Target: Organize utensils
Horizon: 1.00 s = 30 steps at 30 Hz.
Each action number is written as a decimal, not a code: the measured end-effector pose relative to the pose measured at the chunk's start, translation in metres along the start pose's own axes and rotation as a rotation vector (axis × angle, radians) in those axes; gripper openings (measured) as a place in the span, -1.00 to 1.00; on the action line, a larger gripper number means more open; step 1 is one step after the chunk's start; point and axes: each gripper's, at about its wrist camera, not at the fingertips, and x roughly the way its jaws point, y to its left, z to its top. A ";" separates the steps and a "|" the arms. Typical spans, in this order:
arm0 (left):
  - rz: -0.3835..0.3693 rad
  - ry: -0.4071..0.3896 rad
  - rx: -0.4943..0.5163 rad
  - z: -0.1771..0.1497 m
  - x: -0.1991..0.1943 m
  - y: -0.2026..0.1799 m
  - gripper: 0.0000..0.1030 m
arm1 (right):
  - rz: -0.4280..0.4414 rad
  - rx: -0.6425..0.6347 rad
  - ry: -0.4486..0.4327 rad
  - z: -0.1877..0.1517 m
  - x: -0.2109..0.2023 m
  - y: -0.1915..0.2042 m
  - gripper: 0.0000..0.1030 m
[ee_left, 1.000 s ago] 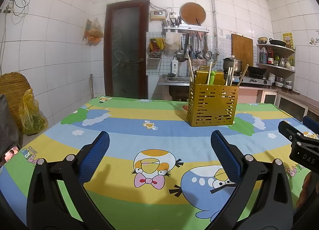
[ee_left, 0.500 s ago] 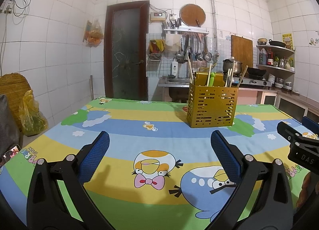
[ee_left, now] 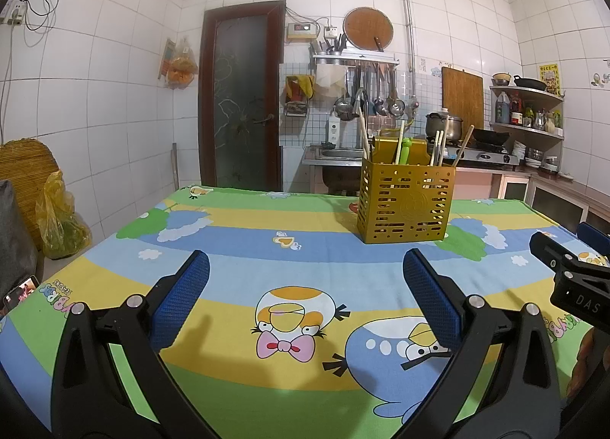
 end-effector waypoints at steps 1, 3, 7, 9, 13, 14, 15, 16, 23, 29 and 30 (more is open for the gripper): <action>0.000 0.000 -0.001 0.000 0.000 0.000 0.91 | 0.000 0.000 0.000 0.000 0.000 0.000 0.91; -0.001 0.000 -0.001 0.000 0.000 0.000 0.90 | 0.000 0.000 0.000 0.000 0.000 0.000 0.91; 0.000 -0.001 0.000 0.000 0.000 0.000 0.91 | 0.000 0.000 0.000 0.000 0.000 0.000 0.91; 0.000 -0.001 -0.001 0.000 0.000 0.000 0.90 | 0.000 0.000 0.000 0.000 0.000 0.000 0.91; 0.000 0.000 0.000 0.000 0.000 0.000 0.90 | 0.000 -0.001 0.000 0.000 0.000 0.000 0.91; 0.000 -0.001 0.000 0.000 0.000 0.000 0.91 | 0.000 -0.001 -0.001 0.000 0.000 -0.001 0.91; 0.000 -0.001 0.000 0.000 0.000 0.000 0.91 | 0.000 -0.001 -0.001 0.000 0.000 0.000 0.91; 0.000 -0.002 0.000 0.000 0.000 0.000 0.91 | -0.001 0.000 0.000 0.000 0.000 0.000 0.91; -0.001 -0.001 0.000 0.000 0.000 -0.001 0.90 | -0.004 0.002 0.001 0.000 -0.001 -0.001 0.91; 0.000 -0.002 0.000 -0.001 0.000 0.000 0.90 | -0.005 0.001 0.001 0.000 -0.001 -0.002 0.91; -0.001 -0.003 0.000 -0.001 0.000 0.000 0.90 | -0.005 0.002 0.001 0.000 -0.001 -0.002 0.91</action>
